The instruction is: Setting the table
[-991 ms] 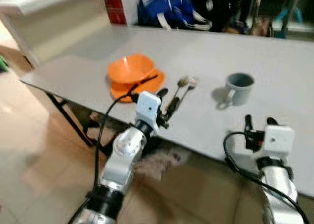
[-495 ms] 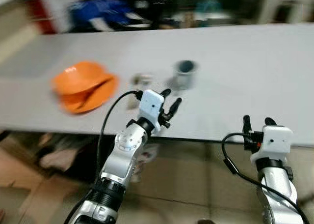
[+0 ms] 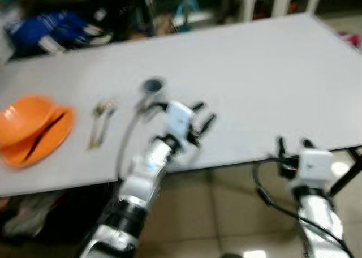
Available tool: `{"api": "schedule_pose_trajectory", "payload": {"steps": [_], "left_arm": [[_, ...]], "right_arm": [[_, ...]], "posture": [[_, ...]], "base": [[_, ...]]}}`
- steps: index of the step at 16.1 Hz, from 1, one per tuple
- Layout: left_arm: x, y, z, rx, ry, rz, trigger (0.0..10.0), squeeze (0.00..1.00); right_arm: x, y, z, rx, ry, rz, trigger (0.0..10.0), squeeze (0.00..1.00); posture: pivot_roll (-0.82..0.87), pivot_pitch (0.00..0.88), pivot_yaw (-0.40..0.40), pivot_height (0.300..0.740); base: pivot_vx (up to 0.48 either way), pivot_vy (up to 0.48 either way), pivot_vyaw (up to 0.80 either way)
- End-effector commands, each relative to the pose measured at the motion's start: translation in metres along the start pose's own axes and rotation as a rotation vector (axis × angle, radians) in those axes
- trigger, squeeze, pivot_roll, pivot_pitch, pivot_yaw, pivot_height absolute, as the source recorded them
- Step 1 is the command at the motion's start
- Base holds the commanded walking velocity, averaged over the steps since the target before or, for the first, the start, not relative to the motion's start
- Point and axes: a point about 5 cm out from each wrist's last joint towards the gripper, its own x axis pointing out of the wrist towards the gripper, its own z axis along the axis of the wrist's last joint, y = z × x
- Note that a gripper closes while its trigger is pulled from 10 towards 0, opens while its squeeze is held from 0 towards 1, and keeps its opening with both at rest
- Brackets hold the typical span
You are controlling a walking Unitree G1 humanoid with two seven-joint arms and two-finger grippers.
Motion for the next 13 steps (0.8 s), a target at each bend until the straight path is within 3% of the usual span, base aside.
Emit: {"api": "schedule_pose_trajectory", "payload": {"steps": [1,7,10,13], "left_arm": [[-0.0047,0.0109,0.0021,0.024,-0.003,0.018,10.0,0.00],[-0.0053,0.0069,-0.0033,0.026,0.003,-0.029,10.0,0.00],[-0.0034,0.0032,0.0005,0.091,-0.010,-0.094,10.0,0.00],[-0.0007,0.0120,-0.0048,0.093,0.037,-0.040,10.0,0.00]], "right_arm": [[0.0006,0.0080,0.0029,0.024,-0.012,0.022,10.0,0.00],[-0.0022,0.0108,0.0010,0.043,-0.010,0.019,10.0,0.00],[-0.0020,0.0132,-0.0001,0.039,-0.002,0.015,10.0,0.00],[-0.0021,0.0112,-0.0012,0.033,-0.002,-0.015,10.0,0.00]], "posture": [[-0.17,0.000,0.149,0.740],[-0.17,0.000,0.151,0.740],[-0.17,0.000,0.161,0.740],[-0.17,0.000,0.164,0.740]], "base": [[0.311,-0.360,-0.77],[0.321,-0.352,-0.78],[0.297,-0.375,-0.77],[0.000,0.000,-0.15]]}}
